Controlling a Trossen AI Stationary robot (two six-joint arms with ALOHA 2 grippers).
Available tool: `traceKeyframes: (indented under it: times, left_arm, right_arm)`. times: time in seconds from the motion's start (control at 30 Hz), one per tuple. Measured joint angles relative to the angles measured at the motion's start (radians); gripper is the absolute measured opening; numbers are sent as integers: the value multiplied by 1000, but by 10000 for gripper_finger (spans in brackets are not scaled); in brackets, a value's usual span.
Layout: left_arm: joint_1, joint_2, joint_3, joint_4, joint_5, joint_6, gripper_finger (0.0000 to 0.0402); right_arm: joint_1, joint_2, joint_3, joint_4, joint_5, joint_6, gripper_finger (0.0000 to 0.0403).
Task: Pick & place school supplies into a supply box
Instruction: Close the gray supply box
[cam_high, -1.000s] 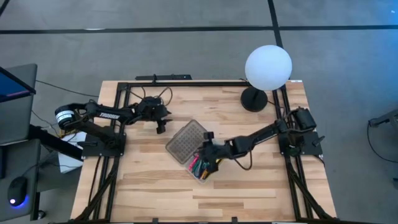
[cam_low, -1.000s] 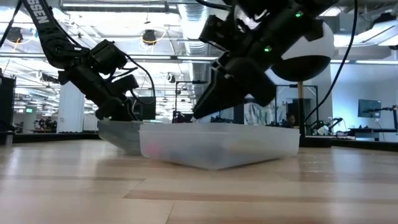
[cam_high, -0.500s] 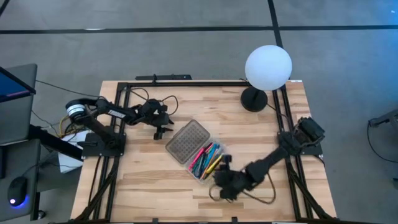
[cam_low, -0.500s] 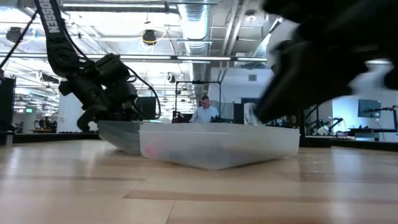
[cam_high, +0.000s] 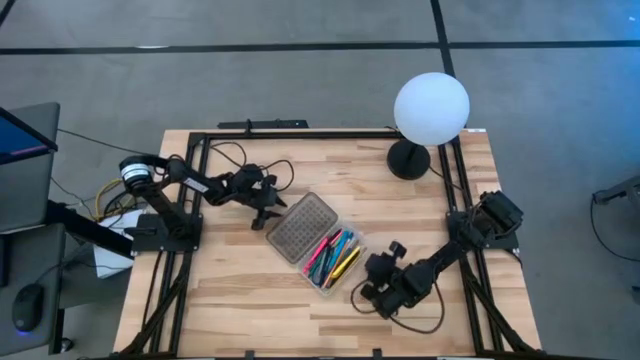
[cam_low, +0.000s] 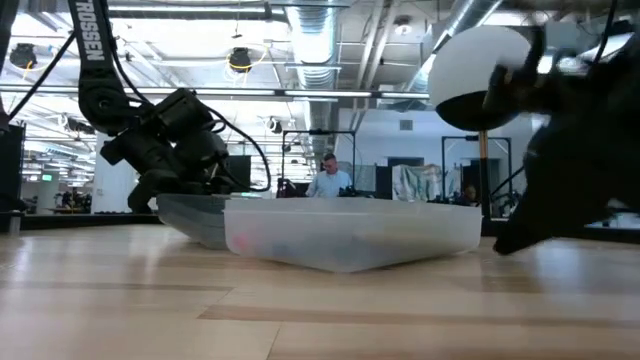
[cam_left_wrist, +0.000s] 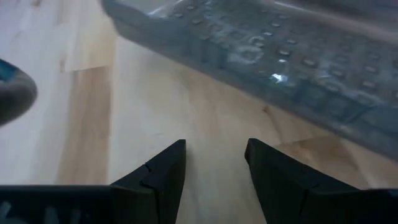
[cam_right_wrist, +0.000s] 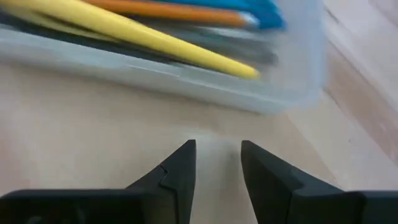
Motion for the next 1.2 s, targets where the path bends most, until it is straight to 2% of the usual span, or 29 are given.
traceKeyframes:
  times: [0.1, 0.17, 0.4, 0.77, 0.87, 1.2]
  left_arm:
    - [-30, 0, 0, -5, 0, -15, 168]
    - [-51, 0, 0, -7, 3, -27, 168]
    - [-114, 0, -1, -16, 10, -64, 168]
    - [-186, -2, 0, -57, 14, -146, 168]
    - [-207, -1, 0, -56, 14, -162, 168]
    - [-230, -1, 0, -79, 19, -209, 168]
  right_arm:
    - [-25, -5, -48, 43, -15, 41, 120]
    - [-27, -6, -78, 86, 13, 24, 120]
    - [-40, -2, -104, 152, 92, -118, 120]
    - [-90, 1, -124, 338, 84, -401, 120]
    - [-96, 1, -144, 390, 83, -414, 120]
    - [-88, 0, -147, 376, 83, -415, 120]
